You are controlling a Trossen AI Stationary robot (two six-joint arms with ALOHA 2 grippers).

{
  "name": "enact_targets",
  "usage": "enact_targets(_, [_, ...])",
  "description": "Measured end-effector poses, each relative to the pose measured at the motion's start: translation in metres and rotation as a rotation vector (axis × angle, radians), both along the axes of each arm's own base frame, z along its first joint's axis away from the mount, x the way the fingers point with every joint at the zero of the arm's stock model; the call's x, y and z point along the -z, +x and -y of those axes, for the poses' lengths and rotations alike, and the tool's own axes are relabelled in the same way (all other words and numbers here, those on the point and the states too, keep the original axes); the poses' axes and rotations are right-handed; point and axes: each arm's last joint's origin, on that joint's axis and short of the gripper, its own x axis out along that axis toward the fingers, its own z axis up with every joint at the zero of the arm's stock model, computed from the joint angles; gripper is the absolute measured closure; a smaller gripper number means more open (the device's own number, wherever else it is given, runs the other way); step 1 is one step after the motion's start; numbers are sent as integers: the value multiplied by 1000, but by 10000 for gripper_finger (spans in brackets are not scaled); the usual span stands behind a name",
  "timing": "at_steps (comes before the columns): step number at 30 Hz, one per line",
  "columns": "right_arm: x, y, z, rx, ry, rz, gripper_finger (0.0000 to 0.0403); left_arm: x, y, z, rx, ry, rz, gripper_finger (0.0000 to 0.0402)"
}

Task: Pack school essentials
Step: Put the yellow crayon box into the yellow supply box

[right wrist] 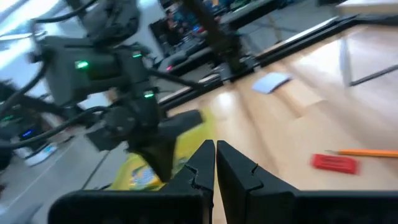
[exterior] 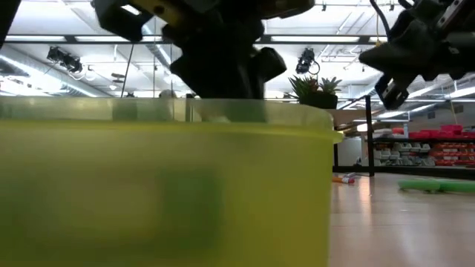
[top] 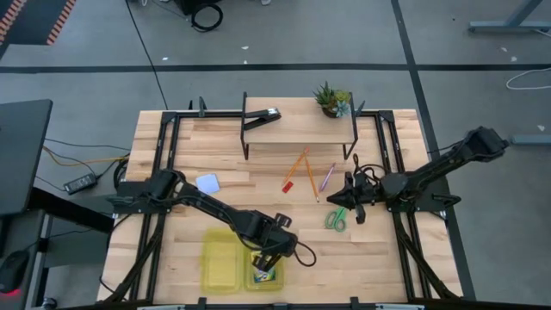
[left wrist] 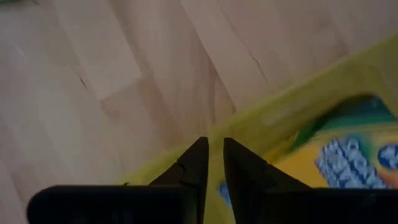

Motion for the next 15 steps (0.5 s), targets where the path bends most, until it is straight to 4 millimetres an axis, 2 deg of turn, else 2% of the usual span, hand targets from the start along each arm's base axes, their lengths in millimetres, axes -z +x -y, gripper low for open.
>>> enact_targets(8, [-17,23,-21,-61,-118,-62,380,2,-5,16,48,-28,-26,347])
enact_targets(15, [-18,28,-22,-17,-169,-101,380,-1,-8,17,46,-27,-32,364])
